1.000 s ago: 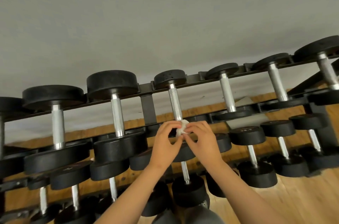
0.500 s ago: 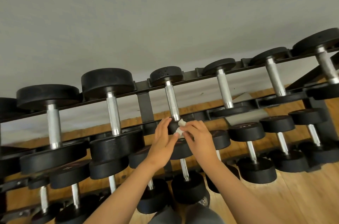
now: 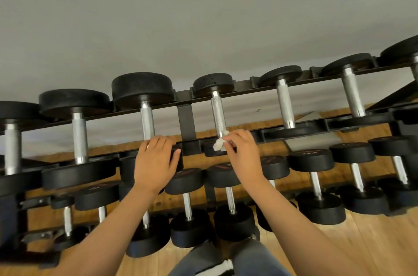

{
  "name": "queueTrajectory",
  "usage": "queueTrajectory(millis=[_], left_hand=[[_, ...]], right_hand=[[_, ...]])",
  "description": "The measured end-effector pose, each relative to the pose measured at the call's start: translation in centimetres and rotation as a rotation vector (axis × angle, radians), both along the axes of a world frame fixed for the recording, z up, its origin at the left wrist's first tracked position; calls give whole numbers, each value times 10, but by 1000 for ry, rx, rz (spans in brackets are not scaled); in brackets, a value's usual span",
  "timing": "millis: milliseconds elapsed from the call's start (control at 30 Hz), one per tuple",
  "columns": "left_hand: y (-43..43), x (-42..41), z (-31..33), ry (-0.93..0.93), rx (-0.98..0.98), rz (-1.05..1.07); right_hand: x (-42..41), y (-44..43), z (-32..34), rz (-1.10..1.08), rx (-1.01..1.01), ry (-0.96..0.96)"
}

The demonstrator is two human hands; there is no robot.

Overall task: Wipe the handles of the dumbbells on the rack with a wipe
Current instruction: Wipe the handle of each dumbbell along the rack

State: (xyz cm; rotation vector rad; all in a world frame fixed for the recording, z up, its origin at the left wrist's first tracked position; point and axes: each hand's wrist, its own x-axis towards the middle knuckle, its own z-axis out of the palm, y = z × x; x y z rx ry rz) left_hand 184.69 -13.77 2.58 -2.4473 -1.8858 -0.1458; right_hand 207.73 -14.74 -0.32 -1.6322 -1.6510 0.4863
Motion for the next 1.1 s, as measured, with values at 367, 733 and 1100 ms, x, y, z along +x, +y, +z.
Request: queueTrajectory(millis=[367,733,1100], left_hand=[[-2,4,-1,-27,-21,65],[-1,4,-4,48,22,39],[-1,4,-6,65,29,40]], right_hand=[[-2,4,-3,-77,-33,86],[9,1,-5,-84,-61,156],[26,10,-7,-152,-146,281]])
